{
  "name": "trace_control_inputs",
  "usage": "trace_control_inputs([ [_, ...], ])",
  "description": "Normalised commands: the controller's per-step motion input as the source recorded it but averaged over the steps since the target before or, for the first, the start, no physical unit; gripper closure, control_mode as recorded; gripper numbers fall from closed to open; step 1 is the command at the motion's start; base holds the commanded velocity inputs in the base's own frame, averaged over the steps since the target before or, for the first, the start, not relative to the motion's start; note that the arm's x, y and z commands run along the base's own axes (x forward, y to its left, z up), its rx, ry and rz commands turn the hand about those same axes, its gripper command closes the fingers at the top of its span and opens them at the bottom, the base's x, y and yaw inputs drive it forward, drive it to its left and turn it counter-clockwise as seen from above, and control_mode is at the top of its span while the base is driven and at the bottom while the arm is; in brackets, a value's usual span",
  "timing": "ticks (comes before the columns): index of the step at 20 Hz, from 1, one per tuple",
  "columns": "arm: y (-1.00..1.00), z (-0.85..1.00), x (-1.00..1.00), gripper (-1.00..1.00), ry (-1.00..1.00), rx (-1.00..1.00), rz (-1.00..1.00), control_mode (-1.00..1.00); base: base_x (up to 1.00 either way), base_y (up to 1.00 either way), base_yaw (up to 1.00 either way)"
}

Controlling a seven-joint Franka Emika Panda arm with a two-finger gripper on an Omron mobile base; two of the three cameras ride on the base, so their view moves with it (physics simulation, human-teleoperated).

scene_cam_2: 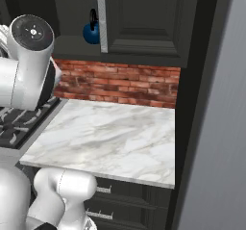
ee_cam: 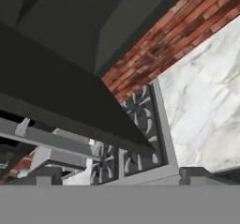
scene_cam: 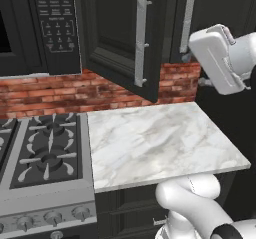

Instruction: Open the cabinet, pick the kettle from the cabinet, and place it in the sink.

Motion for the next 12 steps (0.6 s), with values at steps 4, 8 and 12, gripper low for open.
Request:
trace_control_inputs([
  [4,0.01,-0.14,0.38,-1.0,0.0,0.27,0.0,-1.0,0.0,0.0,0.0],
  [8,0.13,-0.19,0.46,-1.0,0.0,0.3,0.03,-1.0,0.0,0.0,0.0],
  [12,0.28,-0.23,0.54,-1.0,0.03,0.2,0.04,-1.0,0.0,0.0,0.0],
])
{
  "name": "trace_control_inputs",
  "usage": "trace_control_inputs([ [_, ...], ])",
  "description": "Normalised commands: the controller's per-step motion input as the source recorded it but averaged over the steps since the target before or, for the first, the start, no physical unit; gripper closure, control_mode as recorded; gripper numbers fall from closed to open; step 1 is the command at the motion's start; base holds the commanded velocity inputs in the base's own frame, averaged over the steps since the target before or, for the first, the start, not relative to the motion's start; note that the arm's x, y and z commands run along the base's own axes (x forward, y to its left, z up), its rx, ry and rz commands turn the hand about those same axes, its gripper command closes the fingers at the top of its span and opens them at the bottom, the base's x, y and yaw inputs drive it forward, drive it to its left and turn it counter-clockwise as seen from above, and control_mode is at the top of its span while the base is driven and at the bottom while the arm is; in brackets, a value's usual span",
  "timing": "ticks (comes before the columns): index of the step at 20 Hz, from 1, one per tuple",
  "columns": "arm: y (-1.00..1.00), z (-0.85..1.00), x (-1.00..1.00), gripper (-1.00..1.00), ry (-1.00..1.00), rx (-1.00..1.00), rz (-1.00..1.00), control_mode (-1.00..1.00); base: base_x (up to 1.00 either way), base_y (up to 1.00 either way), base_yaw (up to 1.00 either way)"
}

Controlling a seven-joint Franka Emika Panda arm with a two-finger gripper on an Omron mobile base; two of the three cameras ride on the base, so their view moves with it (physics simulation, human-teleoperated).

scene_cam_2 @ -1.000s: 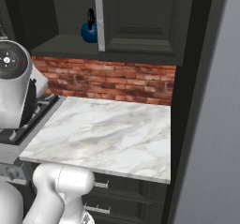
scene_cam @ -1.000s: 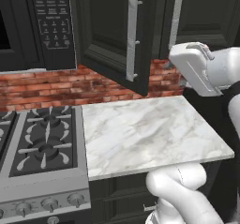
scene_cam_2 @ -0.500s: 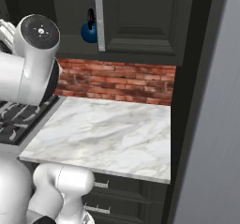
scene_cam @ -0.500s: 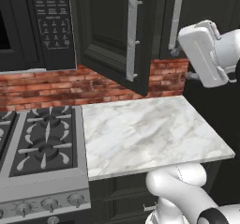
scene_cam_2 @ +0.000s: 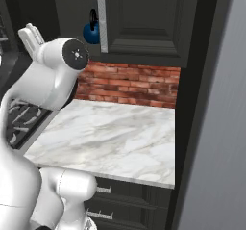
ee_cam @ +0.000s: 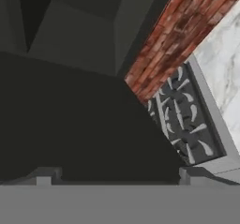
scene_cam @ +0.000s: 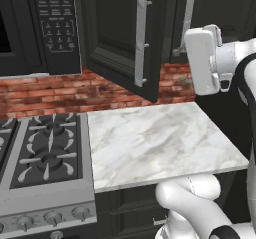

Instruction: Open the cabinet, pick the kettle from the cabinet, and place it in the sink.

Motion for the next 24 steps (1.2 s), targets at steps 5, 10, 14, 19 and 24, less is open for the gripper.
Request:
trace_control_inputs([
  [5,0.25,-0.08,0.58,-1.0,0.15,0.17,0.02,-1.0,0.0,0.0,0.0],
  [10,0.28,0.0,0.47,-1.0,0.18,0.09,0.06,-1.0,0.0,0.0,0.0],
  [14,0.41,0.0,0.23,-1.0,0.26,0.05,0.13,-1.0,0.0,0.0,0.0],
  [19,0.54,0.0,0.01,-1.0,0.21,0.02,0.19,-1.0,0.0,0.0,0.0],
  [24,0.63,0.0,-0.18,-1.0,0.15,0.01,0.22,-1.0,0.0,0.0,0.0],
])
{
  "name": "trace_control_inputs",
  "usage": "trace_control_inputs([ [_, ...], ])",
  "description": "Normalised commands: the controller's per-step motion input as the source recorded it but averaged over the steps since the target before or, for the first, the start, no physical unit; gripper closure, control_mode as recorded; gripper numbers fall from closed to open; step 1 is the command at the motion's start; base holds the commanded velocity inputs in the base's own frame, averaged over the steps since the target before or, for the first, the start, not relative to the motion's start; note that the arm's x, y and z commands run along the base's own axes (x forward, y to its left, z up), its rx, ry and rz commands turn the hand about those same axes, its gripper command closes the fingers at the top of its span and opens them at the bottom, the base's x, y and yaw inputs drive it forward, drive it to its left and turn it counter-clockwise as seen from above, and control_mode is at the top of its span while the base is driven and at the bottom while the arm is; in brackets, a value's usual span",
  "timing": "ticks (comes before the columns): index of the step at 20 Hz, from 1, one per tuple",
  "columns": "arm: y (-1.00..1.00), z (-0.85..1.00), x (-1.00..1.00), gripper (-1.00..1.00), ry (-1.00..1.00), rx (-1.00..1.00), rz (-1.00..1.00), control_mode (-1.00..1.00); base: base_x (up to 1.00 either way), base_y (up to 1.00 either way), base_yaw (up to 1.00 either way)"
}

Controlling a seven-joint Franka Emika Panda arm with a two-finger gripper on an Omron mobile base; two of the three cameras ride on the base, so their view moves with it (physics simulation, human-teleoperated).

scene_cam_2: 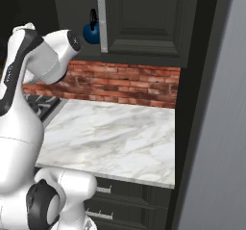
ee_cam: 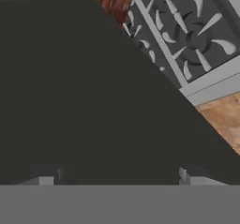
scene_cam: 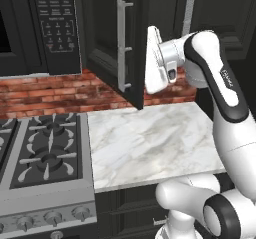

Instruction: Open the cabinet, pick the kettle from the cabinet, and place it in the sink.

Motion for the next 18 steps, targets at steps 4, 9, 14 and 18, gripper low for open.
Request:
trace_control_inputs([
  [4,0.7,-0.04,-0.19,-1.0,0.08,0.0,0.16,-1.0,0.0,0.0,0.0],
  [9,0.75,-0.17,-0.09,-1.0,0.0,0.0,0.04,-1.0,0.0,0.0,0.0],
  [14,0.3,-0.15,0.0,-1.0,-0.03,-0.07,-0.08,-1.0,0.0,0.0,0.0],
  [18,-0.5,0.01,0.0,-1.0,0.0,-0.12,-0.19,-1.0,0.0,0.0,0.0],
])
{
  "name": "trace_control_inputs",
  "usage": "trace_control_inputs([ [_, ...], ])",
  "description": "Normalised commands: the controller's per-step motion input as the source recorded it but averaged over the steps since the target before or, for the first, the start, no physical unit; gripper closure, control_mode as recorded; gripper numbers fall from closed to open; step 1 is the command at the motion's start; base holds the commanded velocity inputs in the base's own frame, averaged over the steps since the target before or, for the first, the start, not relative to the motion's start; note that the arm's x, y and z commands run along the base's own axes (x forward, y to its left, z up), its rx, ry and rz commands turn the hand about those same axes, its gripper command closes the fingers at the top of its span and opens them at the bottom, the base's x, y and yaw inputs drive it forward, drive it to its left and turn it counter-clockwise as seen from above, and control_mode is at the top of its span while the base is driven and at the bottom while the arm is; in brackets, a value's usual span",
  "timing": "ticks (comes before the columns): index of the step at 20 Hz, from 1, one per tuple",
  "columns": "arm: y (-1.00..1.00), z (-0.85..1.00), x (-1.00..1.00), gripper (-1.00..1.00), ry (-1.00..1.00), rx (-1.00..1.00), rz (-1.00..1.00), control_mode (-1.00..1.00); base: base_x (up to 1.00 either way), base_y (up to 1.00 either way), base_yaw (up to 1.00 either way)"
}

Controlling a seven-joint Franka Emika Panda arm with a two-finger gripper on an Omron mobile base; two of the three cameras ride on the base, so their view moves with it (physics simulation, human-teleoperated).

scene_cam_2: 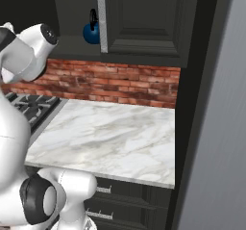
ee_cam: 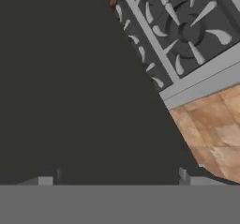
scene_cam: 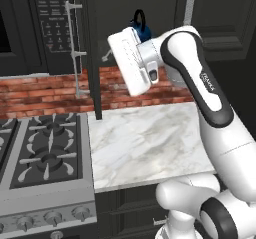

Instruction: Open the cabinet, pick the kettle from the cabinet, and place it in the sink.

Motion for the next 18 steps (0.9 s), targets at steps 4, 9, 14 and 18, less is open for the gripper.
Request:
trace_control_inputs([
  [4,-0.6,0.06,0.0,-1.0,-0.01,-0.12,-0.15,-1.0,0.0,0.0,0.0],
  [9,-0.63,0.07,-0.01,-1.0,-0.04,-0.12,-0.11,-1.0,0.0,0.0,0.0],
  [14,-0.63,0.07,-0.03,-1.0,-0.08,-0.14,-0.04,-1.0,0.0,0.0,0.0],
  [18,-0.57,0.07,-0.08,-1.0,-0.11,-0.17,0.06,-1.0,0.0,0.0,0.0],
])
